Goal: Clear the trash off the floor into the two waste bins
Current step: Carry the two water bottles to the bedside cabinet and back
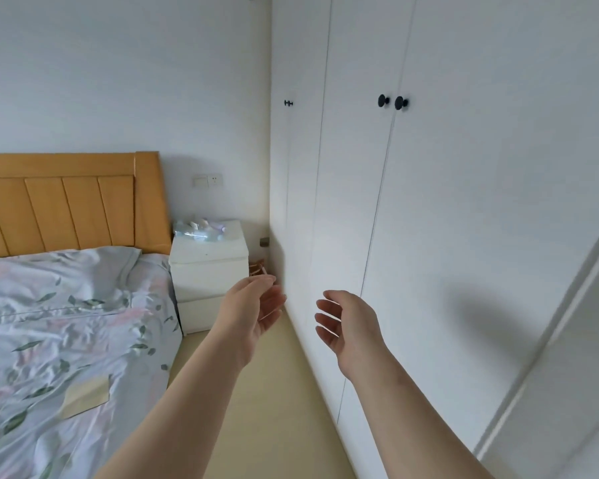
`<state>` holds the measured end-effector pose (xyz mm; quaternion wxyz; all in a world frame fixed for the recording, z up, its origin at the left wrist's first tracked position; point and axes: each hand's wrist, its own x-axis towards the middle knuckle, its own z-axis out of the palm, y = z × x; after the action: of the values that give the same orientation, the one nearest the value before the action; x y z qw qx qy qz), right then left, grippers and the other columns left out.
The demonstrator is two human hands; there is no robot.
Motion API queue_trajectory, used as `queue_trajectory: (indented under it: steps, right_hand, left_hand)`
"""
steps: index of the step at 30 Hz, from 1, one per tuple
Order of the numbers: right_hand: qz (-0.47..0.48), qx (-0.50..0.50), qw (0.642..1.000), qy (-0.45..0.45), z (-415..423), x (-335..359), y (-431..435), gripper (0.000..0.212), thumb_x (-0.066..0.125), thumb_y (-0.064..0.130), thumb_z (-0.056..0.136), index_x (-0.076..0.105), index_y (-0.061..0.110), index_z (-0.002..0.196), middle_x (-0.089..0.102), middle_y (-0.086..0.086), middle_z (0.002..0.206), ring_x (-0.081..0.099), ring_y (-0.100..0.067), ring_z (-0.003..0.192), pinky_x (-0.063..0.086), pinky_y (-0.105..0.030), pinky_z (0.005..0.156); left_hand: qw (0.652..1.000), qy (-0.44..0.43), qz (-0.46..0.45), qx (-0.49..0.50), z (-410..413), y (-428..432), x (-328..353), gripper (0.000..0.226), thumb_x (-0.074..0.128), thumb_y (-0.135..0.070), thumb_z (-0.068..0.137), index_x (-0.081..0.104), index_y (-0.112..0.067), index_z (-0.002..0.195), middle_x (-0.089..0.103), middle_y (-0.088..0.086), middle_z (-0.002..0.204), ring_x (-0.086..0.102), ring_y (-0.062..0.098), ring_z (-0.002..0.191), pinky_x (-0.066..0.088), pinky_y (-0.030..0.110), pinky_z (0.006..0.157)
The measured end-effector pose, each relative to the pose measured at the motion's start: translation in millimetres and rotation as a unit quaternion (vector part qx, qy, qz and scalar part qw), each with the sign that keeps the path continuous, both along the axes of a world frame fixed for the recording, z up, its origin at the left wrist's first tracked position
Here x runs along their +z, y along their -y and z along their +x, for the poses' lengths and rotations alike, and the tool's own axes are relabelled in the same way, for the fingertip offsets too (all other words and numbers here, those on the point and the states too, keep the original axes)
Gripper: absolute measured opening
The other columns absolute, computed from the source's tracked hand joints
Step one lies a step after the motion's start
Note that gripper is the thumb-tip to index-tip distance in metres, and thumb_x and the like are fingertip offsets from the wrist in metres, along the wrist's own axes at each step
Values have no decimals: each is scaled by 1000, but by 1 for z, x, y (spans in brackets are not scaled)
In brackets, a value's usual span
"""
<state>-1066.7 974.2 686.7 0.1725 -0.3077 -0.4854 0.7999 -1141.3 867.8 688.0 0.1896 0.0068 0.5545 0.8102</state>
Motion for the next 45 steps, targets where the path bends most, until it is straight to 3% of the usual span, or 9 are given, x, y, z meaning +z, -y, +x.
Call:
queue_trajectory:
  steps: [8, 13, 20, 31, 45]
  right_hand:
    - [-6, 30, 999, 9, -194, -28, -88, 7, 52, 12, 90, 59, 10, 88, 60, -3, 78, 53, -17, 64, 44, -26, 60]
    - [-11, 88, 995, 34, -327, -33, -126, 13, 51, 10, 90, 56, 10, 78, 57, -3, 71, 51, -16, 62, 43, -24, 59]
    - [-21, 154, 985, 70, -499, -56, -137, 7, 52, 11, 90, 57, 11, 84, 58, -2, 73, 51, -14, 60, 42, -24, 57]
    - [-16, 169, 976, 133, -793, -108, -128, 8, 53, 14, 89, 59, 11, 86, 60, -3, 77, 54, -16, 62, 42, -26, 53]
    - [0, 233, 945, 232, -1087, -177, -173, 8, 51, 13, 90, 58, 12, 86, 60, -4, 79, 55, -17, 67, 45, -25, 59]
  left_hand:
    - [998, 13, 2, 55, -196, -75, -21, 13, 52, -10, 92, 57, -13, 81, 61, 4, 76, 60, 17, 73, 47, 27, 68]
    - [993, 45, -3, 106, -312, -110, -31, 11, 52, -11, 92, 58, -13, 83, 61, 4, 80, 60, 17, 75, 47, 27, 65]
    - [980, 85, -14, 178, -464, -109, -58, 9, 51, -10, 93, 57, -12, 87, 61, 6, 82, 60, 17, 76, 47, 27, 65]
    - [973, 129, -55, 184, -741, -96, -96, 10, 49, -11, 94, 57, -11, 88, 61, 7, 82, 61, 18, 76, 49, 28, 71]
    - [936, 231, -126, 233, -1026, -128, -168, 6, 50, -13, 93, 57, -13, 92, 62, 5, 84, 61, 16, 75, 49, 26, 67]
